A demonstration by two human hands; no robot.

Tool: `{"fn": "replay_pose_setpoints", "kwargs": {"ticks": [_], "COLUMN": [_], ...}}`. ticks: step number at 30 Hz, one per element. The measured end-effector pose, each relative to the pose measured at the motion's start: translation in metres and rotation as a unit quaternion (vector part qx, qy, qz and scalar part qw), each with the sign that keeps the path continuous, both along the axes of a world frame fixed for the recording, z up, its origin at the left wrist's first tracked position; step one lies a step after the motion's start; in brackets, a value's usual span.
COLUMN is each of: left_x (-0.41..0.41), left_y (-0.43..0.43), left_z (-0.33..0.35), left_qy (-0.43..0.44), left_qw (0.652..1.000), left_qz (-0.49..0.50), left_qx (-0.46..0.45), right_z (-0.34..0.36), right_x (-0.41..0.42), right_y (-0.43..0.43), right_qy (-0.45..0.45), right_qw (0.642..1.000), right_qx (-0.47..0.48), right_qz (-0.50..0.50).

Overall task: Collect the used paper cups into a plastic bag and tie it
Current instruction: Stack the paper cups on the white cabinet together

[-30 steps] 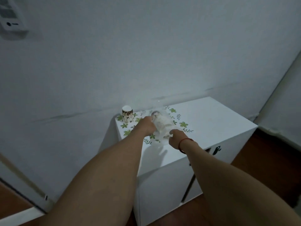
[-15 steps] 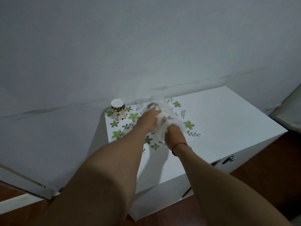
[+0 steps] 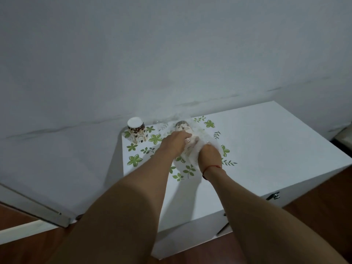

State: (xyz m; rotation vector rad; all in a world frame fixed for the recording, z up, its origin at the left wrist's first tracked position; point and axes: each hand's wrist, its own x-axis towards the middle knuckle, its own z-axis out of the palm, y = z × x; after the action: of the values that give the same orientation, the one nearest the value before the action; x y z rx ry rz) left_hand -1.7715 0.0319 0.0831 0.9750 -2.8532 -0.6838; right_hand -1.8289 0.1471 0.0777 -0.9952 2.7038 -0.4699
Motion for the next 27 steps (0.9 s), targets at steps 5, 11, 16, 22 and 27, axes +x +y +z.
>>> {"fn": "replay_pose_setpoints", "kwargs": {"ticks": [5,11,16,22,27], "left_x": [-0.012,-0.018,-0.024,-0.024,0.006], "left_y": [0.002,0.003,-0.002,0.008,0.031], "left_z": [0.008,-0.009,-0.015,-0.017,-0.029], "left_qy": [-0.038,-0.028,-0.034,0.032,0.124], "left_qw": [0.998,0.995,0.997,0.994,0.956], "left_qz": [0.026,-0.071,-0.076,-0.039,0.197], "left_qx": [-0.041,-0.058,0.01,0.095,0.178], "right_z": [-0.005,-0.012,-0.018,-0.01,0.0], "right_x": [-0.003,-0.024,-0.025,-0.028,-0.025], "right_y": [0.005,0.014,0.018,0.036,0.021], "right_qy": [0.023,0.01,0.023,-0.003,-0.033], "right_qw": [1.0,0.999,0.997,0.997,0.998], "right_qx": [0.004,0.025,-0.014,-0.051,0.003], "right_qz": [0.016,0.036,0.069,0.063,0.044]}}
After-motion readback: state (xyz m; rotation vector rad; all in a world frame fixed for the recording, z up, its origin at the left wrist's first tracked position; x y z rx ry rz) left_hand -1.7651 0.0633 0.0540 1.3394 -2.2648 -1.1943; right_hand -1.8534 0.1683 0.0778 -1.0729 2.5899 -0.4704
